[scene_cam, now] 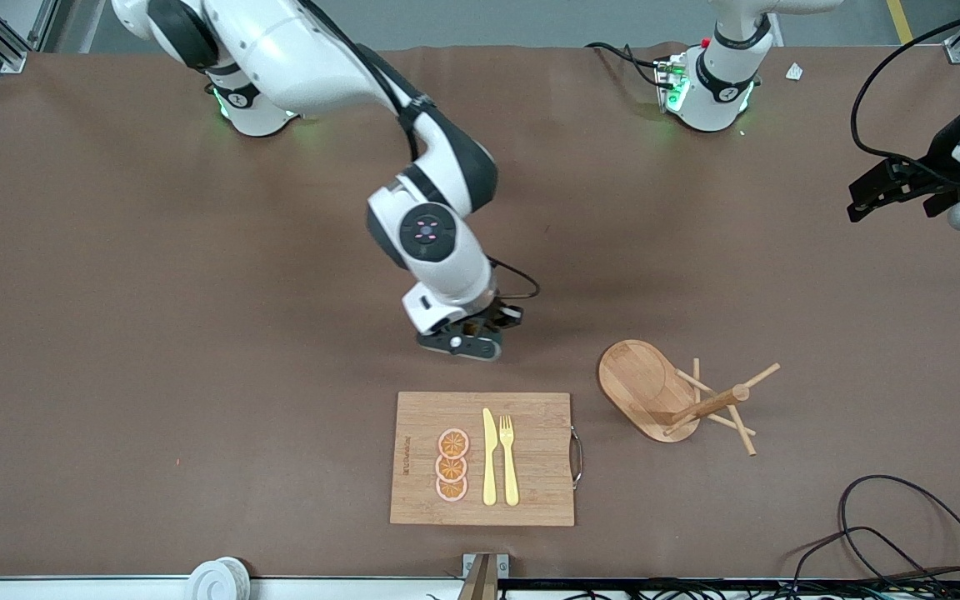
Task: Pass cup and hang on rack
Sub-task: 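Lift the teal mug with the right gripper and carry it toward the rack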
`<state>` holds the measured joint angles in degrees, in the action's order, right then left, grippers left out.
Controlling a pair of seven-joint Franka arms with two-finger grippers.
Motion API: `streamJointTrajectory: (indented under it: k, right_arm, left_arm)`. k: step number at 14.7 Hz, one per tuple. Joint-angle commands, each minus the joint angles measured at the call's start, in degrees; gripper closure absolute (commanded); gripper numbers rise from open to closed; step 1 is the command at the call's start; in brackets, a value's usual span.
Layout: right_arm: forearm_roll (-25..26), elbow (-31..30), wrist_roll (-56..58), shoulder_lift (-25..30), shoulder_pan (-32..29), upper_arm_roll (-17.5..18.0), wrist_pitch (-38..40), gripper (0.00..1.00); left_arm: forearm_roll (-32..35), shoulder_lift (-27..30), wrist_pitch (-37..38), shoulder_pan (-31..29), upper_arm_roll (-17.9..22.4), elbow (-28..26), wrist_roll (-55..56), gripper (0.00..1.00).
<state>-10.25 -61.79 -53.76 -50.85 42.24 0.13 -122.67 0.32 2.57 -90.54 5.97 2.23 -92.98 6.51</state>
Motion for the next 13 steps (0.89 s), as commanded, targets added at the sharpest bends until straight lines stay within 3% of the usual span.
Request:
streamJointTrajectory:
  k: [1,5,6,7,9,10,11,13]
  right_arm:
    - [-1.3,5.7,-7.2,-5.3,1.3,1.8,-2.3,1.00]
    - [-1.3,5.7,-11.0,-7.9,3.2,2.2,-6.0,0.96]
    - [-1.3,5.7,-11.0,-7.9,3.2,2.2,-5.7,0.88]
    - [-1.3,5.7,-11.0,-7.8,3.1,2.2,-5.6,0.77]
    - [-1.3,5.6,-10.9,-7.2,2.4,2.2,-4.5,0.37]
    - [-1.2,5.6,-11.0,-6.6,2.2,2.1,-3.5,0.24]
    - [-0.9,5.4,-10.9,-5.8,2.1,1.8,-2.7,0.00]
    - [-0.9,5.4,-10.8,-3.6,0.5,1.7,0.7,0.00]
  left_arm:
    - [-2.0,-0.5,-0.1,-0.2,0.2,1.0,0.0,0.00]
    - [-2.0,-1.2,-0.5,-0.2,0.2,1.0,-1.0,0.00]
    - [-2.0,-1.3,-0.5,-0.1,0.2,1.1,-1.1,0.00]
    - [-1.9,-1.4,-0.5,-0.1,0.2,1.1,-1.1,0.00]
    - [-1.2,-1.5,-0.8,-0.1,0.2,1.3,-1.1,0.00]
    - [-1.2,-1.9,-0.9,-0.1,0.2,1.4,-1.1,0.00]
    - [-1.2,-2.0,-0.9,-0.1,0.2,1.4,-1.1,0.00]
    - [-1.1,-2.2,-0.9,-0.1,0.2,1.4,-1.1,0.00]
